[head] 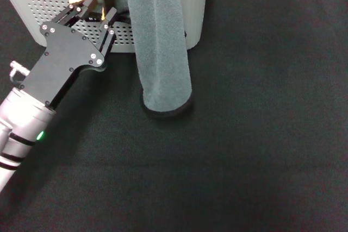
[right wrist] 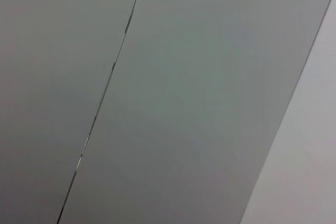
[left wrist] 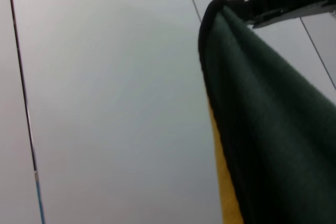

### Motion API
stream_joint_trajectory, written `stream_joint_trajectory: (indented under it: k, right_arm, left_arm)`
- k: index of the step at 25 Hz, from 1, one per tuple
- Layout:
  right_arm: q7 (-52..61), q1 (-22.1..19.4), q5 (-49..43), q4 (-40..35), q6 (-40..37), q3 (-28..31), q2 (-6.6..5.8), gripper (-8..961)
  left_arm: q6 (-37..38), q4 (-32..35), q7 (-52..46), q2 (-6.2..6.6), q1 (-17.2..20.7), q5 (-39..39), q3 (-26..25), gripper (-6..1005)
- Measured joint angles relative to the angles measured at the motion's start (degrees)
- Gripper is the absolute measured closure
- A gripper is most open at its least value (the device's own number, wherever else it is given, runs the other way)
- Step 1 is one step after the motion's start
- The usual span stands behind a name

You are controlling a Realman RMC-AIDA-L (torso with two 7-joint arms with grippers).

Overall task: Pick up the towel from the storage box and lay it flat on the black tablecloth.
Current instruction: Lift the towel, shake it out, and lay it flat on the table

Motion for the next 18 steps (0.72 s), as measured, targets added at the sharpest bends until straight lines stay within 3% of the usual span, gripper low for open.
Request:
stream_joint_trajectory:
  k: [8, 18]
  right_arm:
    - [0.0, -2.78, 0.54, -3.37, -0.83, 0.18, -0.07, 937]
    - [0.0, -3.39, 0.64, -3.8, -1.31, 0.05, -0.12, 937]
  left_arm:
    - [-0.09, 0.28, 0.01, 0.0, 0.55, 0.35, 0.4, 643]
    - [2.63, 0.07, -1.54, 0.0, 0.86, 1.25, 0.63, 645]
